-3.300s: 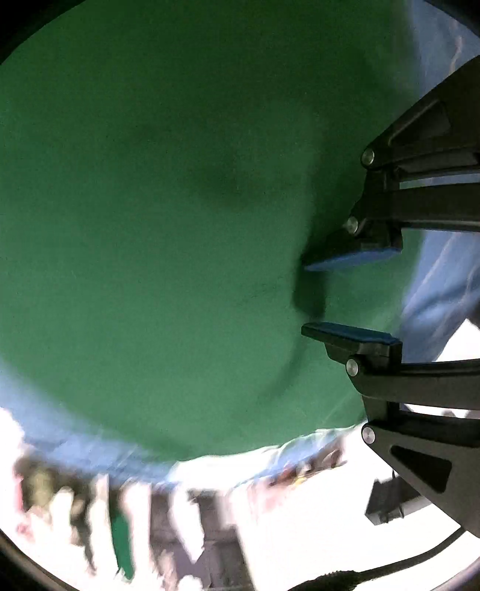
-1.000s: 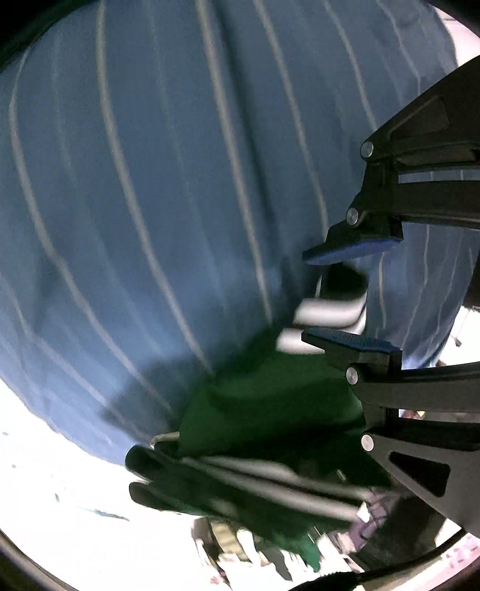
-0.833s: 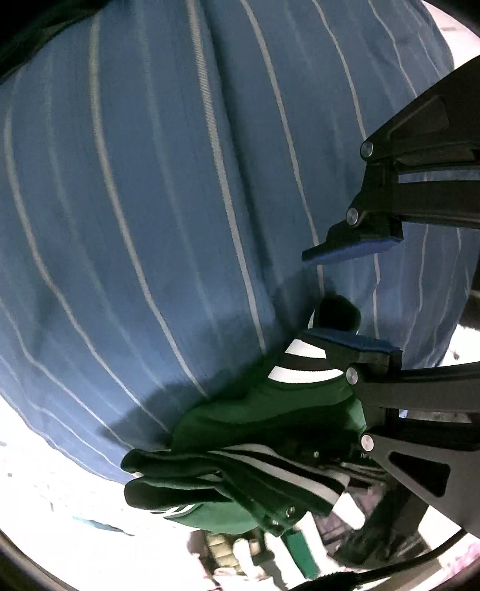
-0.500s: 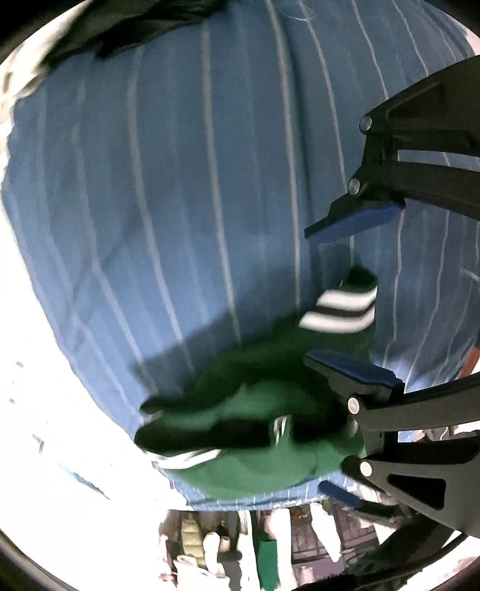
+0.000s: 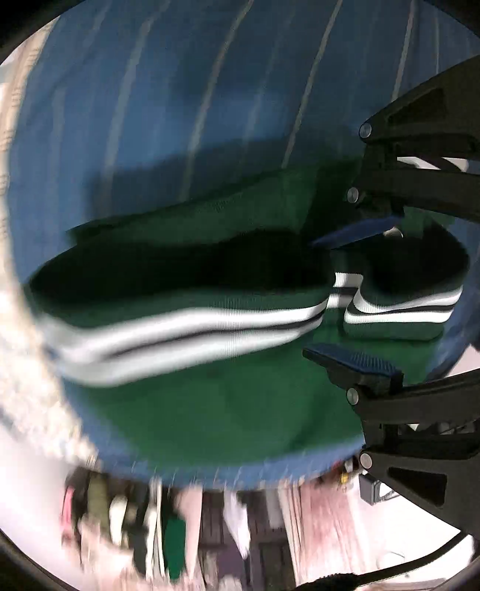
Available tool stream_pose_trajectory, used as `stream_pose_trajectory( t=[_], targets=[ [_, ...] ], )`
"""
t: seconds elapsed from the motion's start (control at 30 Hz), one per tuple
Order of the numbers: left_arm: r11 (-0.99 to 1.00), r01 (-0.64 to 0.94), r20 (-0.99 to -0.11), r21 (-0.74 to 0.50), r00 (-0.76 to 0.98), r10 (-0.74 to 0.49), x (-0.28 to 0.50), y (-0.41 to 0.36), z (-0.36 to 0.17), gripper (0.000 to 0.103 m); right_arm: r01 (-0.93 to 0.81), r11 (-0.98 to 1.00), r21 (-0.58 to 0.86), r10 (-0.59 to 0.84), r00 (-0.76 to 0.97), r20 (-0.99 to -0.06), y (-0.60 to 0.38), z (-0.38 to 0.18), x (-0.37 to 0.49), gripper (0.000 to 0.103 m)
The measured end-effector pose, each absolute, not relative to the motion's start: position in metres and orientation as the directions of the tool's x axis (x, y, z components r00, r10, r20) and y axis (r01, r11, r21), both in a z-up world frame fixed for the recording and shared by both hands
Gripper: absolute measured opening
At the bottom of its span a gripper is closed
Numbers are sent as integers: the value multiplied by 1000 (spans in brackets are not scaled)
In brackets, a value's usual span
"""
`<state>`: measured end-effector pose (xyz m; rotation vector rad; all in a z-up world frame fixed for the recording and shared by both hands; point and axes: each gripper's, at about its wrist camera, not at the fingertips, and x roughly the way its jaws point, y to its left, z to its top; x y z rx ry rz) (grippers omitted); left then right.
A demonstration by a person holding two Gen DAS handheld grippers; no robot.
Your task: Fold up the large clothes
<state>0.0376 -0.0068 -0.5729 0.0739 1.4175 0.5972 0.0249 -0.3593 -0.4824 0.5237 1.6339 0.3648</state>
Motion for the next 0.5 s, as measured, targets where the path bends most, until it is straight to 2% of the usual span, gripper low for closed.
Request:
stream_pose_trajectory(
  t=[0.03,0.13,0.23,0.3,0.37,0.5],
  targets=[
    [846,-356,-900,397,29,434,39,-5,-576,103,135,842,523,534,-71,-842,-358,-485,25,24],
    [839,-410,-909,357,54,413,41,0,-578,103,251,765,594,613,1,-790,-379,-465,7,14],
    [839,-455,-924,299,81,374,36,9,-579,103,358,697,622,640,82,-764,-409,-438,-15,13],
    [841,-467,-935,272,77,346,38,11,-579,103,400,742,538,559,73,-826,-424,-442,-30,13],
    [848,-457,-942,268,61,330,38,18,-578,103,409,772,487,533,2,-846,-421,-463,-37,13],
    [844,-468,-951,264,21,309,43,28,-560,103,381,734,561,612,-15,-791,-407,-463,-39,30]
  ],
)
